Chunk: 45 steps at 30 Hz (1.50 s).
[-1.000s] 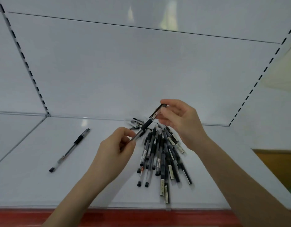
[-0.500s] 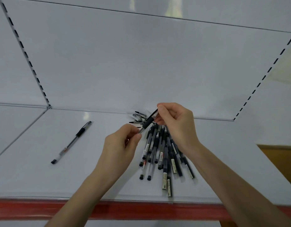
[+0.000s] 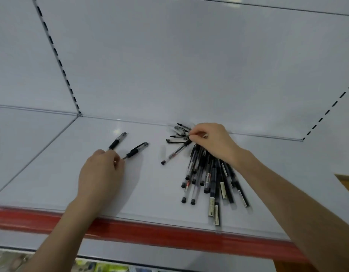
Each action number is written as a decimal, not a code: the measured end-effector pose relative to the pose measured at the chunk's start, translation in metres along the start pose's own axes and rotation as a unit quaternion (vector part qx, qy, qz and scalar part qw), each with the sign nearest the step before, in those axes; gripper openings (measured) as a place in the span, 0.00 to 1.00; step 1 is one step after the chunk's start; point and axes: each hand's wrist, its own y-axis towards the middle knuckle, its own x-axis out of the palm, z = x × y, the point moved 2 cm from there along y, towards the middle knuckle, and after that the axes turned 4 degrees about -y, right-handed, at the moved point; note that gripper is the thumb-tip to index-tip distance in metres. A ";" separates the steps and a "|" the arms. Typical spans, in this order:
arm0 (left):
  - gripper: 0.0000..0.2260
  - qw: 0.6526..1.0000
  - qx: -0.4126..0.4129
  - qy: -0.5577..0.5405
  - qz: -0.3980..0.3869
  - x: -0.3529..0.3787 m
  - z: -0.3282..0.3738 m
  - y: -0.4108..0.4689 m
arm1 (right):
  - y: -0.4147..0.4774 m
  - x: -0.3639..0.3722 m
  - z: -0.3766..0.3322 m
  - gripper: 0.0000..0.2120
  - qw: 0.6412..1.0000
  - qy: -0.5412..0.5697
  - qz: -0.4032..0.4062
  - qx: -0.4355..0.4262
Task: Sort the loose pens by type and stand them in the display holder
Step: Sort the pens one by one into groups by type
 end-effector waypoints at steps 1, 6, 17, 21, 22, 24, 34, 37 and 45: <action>0.08 1.000 -0.001 0.011 -0.003 0.000 -0.001 -0.002 | 0.005 0.005 -0.005 0.07 1.000 -0.018 -0.016 -0.014; 0.10 1.000 0.002 0.028 -0.002 -0.001 -0.001 -0.006 | 0.029 0.030 -0.027 0.09 0.979 -0.153 -0.120 -0.054; 0.05 0.989 0.118 -0.087 -0.005 -0.001 0.035 -0.009 | 0.023 0.001 -0.009 0.07 0.992 0.080 0.054 0.076; 0.08 0.978 0.185 -0.061 -0.071 0.029 0.071 0.007 | -0.002 -0.032 0.002 0.04 0.956 0.238 0.108 0.135; 0.09 0.976 0.196 -0.030 -0.085 0.037 0.081 0.013 | -0.009 -0.036 0.003 0.05 0.944 0.273 0.112 0.145; 0.08 0.971 0.211 0.032 -0.106 0.052 0.097 0.023 | -0.021 -0.041 0.007 0.05 0.920 0.334 0.128 0.163; 0.08 0.974 0.189 -0.050 -0.114 0.049 0.111 0.027 | -0.057 -0.060 0.013 0.08 0.874 0.398 0.220 0.173; 0.07 0.951 0.130 -0.243 -0.140 0.021 0.108 0.008 | -0.057 -0.063 0.006 0.05 0.842 0.455 0.237 0.170; 0.05 0.908 0.129 -0.379 -0.127 -0.009 0.102 -0.015 | -0.050 -0.059 -0.033 0.05 0.861 0.466 0.186 0.086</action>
